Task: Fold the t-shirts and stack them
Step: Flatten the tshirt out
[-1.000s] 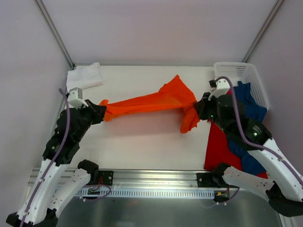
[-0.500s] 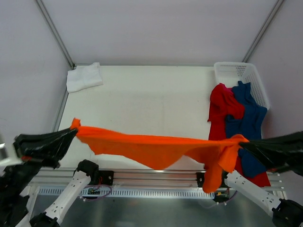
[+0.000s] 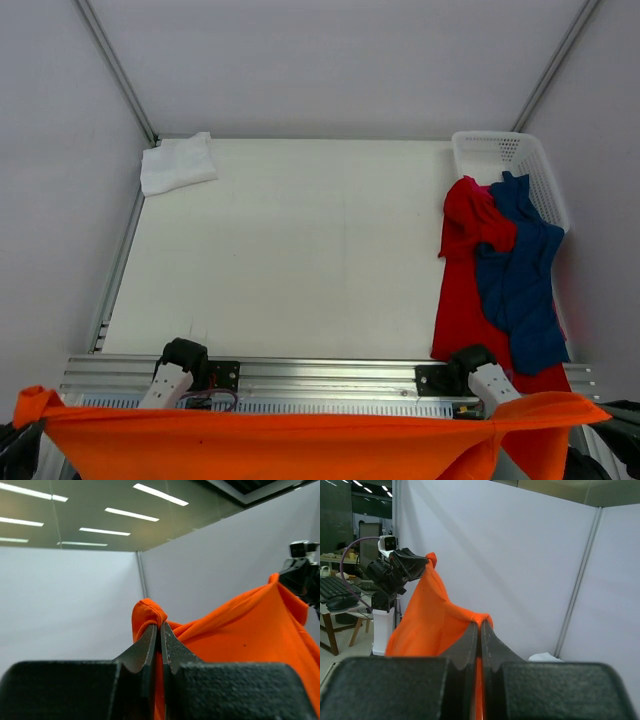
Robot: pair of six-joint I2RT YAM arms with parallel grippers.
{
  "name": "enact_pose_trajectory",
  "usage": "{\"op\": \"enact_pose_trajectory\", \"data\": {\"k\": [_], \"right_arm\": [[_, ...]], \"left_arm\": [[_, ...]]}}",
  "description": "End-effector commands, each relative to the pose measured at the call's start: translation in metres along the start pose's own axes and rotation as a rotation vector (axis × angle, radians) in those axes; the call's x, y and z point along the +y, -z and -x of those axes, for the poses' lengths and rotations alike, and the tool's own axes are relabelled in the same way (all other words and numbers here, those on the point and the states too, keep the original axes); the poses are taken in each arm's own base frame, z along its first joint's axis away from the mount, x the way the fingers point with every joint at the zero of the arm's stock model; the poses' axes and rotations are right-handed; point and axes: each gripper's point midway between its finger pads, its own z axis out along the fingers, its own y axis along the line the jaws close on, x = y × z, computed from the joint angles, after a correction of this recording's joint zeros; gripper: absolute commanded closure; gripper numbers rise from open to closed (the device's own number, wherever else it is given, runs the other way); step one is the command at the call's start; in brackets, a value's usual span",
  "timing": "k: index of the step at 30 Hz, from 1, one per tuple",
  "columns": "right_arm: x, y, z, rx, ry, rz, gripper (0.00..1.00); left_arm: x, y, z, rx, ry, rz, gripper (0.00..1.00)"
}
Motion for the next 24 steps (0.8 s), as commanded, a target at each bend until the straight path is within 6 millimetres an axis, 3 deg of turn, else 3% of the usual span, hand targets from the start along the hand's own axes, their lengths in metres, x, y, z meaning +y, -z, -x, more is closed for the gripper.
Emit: {"op": "enact_pose_trajectory", "data": {"k": [1, 2, 5, 6, 8, 9, 10, 11, 12, 13, 14, 15, 16, 17, 18, 19, 20, 22, 23, 24], "right_arm": [[-0.018, -0.008, 0.003, -0.030, 0.013, -0.059, 1.00], [-0.039, -0.010, -0.012, -0.010, -0.010, -0.121, 0.99], [-0.083, -0.014, -0.043, 0.027, -0.028, -0.229, 1.00], [-0.109, -0.017, -0.072, 0.081, -0.068, -0.277, 1.00], [-0.145, -0.017, -0.103, 0.129, -0.089, -0.370, 1.00], [-0.171, -0.017, -0.136, 0.190, -0.134, -0.417, 0.99], [-0.187, -0.016, -0.153, 0.218, -0.139, -0.454, 1.00], [-0.204, -0.012, -0.169, 0.241, -0.155, -0.513, 0.99], [-0.218, -0.012, -0.183, 0.255, -0.163, -0.540, 1.00], [-0.239, -0.008, -0.219, 0.319, -0.209, -0.581, 1.00], [-0.254, -0.003, -0.235, 0.342, -0.216, -0.627, 1.00], [-0.266, -0.004, -0.247, 0.347, -0.221, -0.645, 1.00], [-0.277, -0.002, -0.263, 0.366, -0.229, -0.663, 1.00], [-0.295, 0.006, -0.303, 0.435, -0.275, -0.704, 1.00], [-0.305, 0.004, -0.314, 0.433, -0.274, -0.710, 1.00], [-0.315, 0.006, -0.330, 0.452, -0.282, -0.717, 1.00], [-0.329, 0.014, -0.370, 0.525, -0.334, -0.746, 1.00], [-0.350, 0.011, -0.396, 0.535, -0.344, -0.751, 1.00], [-0.366, 0.013, -0.431, 0.588, -0.387, -0.768, 1.00], [-0.374, 0.014, -0.447, 0.612, -0.414, -0.775, 1.00]], "left_arm": [[0.053, -0.011, -0.029, 0.039, -0.005, 0.196, 1.00], [0.065, -0.013, -0.049, 0.078, 0.014, 0.229, 1.00], [0.094, -0.014, -0.082, 0.132, 0.040, 0.331, 1.00], [0.109, -0.014, -0.111, 0.189, 0.062, 0.373, 1.00], [0.133, -0.014, -0.137, 0.225, 0.077, 0.459, 1.00], [0.148, -0.011, -0.169, 0.285, 0.097, 0.507, 1.00], [0.158, -0.008, -0.183, 0.305, 0.104, 0.544, 1.00], [0.177, -0.003, -0.214, 0.344, 0.117, 0.615, 1.00], [0.187, 0.001, -0.231, 0.363, 0.126, 0.657, 1.00], [0.196, 0.005, -0.245, 0.374, 0.136, 0.696, 1.00], [0.205, 0.005, -0.257, 0.369, 0.152, 0.727, 1.00], [0.220, 0.018, -0.295, 0.430, 0.164, 0.797, 1.00], [0.227, 0.023, -0.309, 0.442, 0.172, 0.828, 1.00], [0.234, 0.028, -0.326, 0.457, 0.189, 0.862, 1.00], [0.248, 0.038, -0.356, 0.480, 0.185, 0.919, 1.00], [0.255, 0.044, -0.371, 0.493, 0.186, 0.948, 1.00], [0.263, 0.061, -0.407, 0.568, 0.194, 0.998, 1.00], [0.281, 0.069, -0.425, 0.551, 0.171, 1.075, 1.00], [0.288, 0.086, -0.455, 0.611, 0.184, 1.137, 1.00], [0.296, 0.086, -0.461, 0.582, 0.176, 1.161, 1.00]]}}
